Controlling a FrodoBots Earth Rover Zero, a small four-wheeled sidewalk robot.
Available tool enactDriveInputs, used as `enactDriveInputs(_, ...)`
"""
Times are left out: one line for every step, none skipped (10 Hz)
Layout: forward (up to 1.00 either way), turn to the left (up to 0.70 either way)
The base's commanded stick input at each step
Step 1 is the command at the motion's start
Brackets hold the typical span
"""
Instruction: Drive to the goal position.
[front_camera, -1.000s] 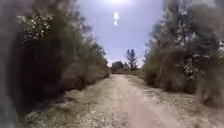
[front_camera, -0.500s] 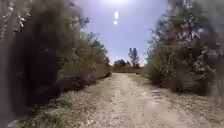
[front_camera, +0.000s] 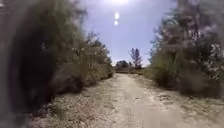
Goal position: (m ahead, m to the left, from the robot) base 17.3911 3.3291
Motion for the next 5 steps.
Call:
enactDriveInputs(0.7, -0.35)
enactDriveInputs(0.7, -0.35)
enactDriveInputs(0.7, -0.35)
enactDriveInputs(0.7, -0.33)
enactDriveInputs(0.7, -0.24)
